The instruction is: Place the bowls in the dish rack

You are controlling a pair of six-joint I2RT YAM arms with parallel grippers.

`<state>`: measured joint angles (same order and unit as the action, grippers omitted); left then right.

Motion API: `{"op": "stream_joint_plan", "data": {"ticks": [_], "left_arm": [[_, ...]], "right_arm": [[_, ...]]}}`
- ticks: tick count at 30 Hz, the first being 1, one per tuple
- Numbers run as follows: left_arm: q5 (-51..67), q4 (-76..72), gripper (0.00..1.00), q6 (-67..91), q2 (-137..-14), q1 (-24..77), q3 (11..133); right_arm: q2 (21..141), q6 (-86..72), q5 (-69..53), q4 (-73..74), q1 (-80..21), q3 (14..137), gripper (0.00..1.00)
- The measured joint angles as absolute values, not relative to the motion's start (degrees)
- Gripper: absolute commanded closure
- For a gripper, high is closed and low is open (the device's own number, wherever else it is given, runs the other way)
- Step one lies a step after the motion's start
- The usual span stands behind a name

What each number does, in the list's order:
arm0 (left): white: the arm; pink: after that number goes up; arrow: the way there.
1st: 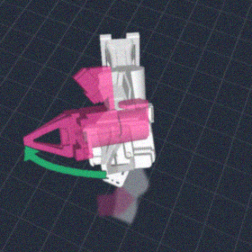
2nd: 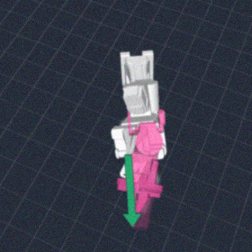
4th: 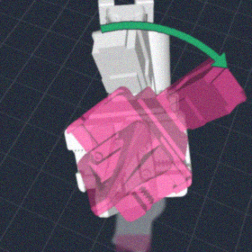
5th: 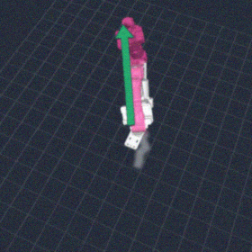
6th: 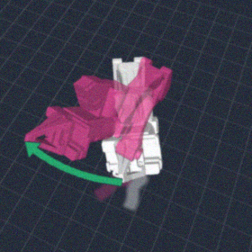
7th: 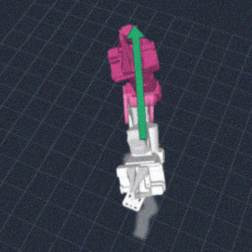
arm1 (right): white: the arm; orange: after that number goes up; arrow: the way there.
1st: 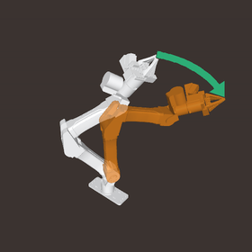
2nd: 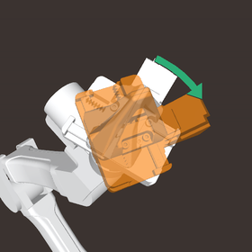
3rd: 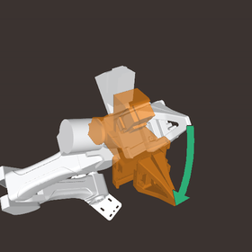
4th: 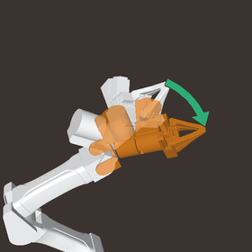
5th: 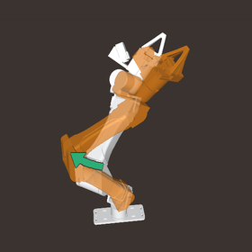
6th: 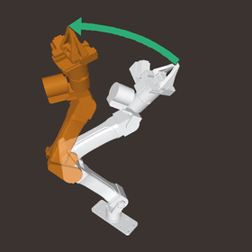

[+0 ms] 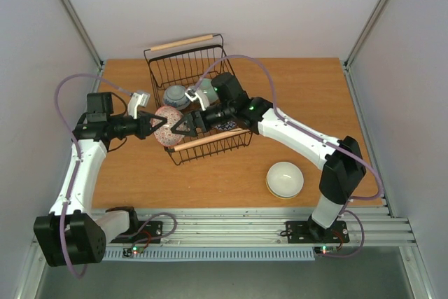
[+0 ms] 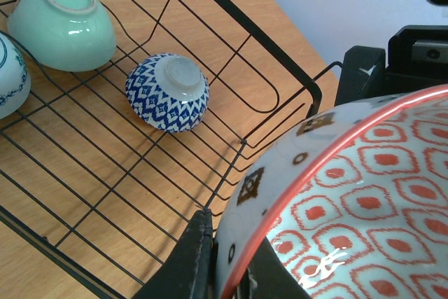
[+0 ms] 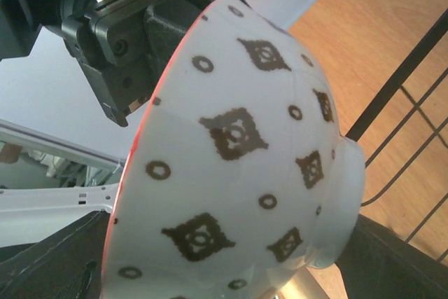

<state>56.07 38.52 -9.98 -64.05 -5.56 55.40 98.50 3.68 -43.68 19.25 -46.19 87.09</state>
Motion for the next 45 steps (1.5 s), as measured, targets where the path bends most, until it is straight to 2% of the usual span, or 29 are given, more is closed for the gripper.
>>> {"op": "stream_joint_plan", "data": {"ticks": [3, 6, 11, 12, 14, 15, 16, 17, 18, 19, 21, 24, 33, 45], "left_arm": [[56.1, 38.5, 0.99, -10.0, -64.1, -5.6, 55.4], [56.2, 38.5, 1.00, -10.0, -64.1, -5.6, 55.4], [55.2, 38.0, 1.00, -10.6, -63.9, -5.7, 55.4], [54.8, 38.0, 1.00, -10.6, -63.9, -5.7, 55.4], [54.7, 38.0, 0.99, -10.8, -63.9, -5.7, 55.4], [54.6, 37.9, 0.94, -10.8, -63.9, -5.7, 55.4], [54.6, 37.9, 0.77, -11.1, -63.9, -5.7, 55.4], [54.6, 37.8, 0.52, -11.3, -63.9, -5.7, 55.4], [54.5, 37.6, 0.33, -11.3, -63.9, -5.6, 55.4], [54.0, 37.6, 0.19, -11.4, -63.8, -5.5, 55.5], [52.3, 37.6, 0.06, -10.7, -63.7, -5.6, 55.5], [48.1, 37.4, 0.01, -9.7, -63.7, -5.6, 55.5], [39.5, 36.7, 0.01, -7.4, -63.7, -5.6, 55.5], [37.9, 36.5, 0.01, -6.6, -63.7, -5.6, 55.5]], "right_arm": [[99.1, 3.6, -44.9, 19.1, -46.3, 87.1, 0.14], [99.8, 3.6, -46.0, 18.8, -46.4, 87.1, 0.28], [100.4, 1.6, -45.6, 18.8, -46.4, 87.0, 0.92], [100.4, 1.3, -45.3, 18.8, -46.4, 87.0, 0.98], [100.4, 1.3, -44.9, 18.9, -46.5, 87.0, 0.99], [100.4, 1.6, -44.6, 19.1, -46.5, 87.1, 0.99], [100.4, 2.0, -44.1, 19.7, -46.6, 87.4, 0.99], [100.5, 2.8, -42.7, 21.2, -46.8, 88.2, 0.99], [100.5, 4.1, -41.5, 22.6, -47.0, 88.9, 0.99], [100.5, 5.6, -37.8, 25.4, -47.4, 90.5, 0.99], [101.1, 8.1, -32.0, 30.0, -47.9, 93.6, 0.99], [104.3, 12.1, -21.7, 37.7, -48.0, 100.7, 0.99], [120.0, 21.1, 6.5, 54.3, -49.6, 117.3, 0.99], [132.8, 29.1, 26.4, 62.0, -54.2, 128.6, 0.99]]}}
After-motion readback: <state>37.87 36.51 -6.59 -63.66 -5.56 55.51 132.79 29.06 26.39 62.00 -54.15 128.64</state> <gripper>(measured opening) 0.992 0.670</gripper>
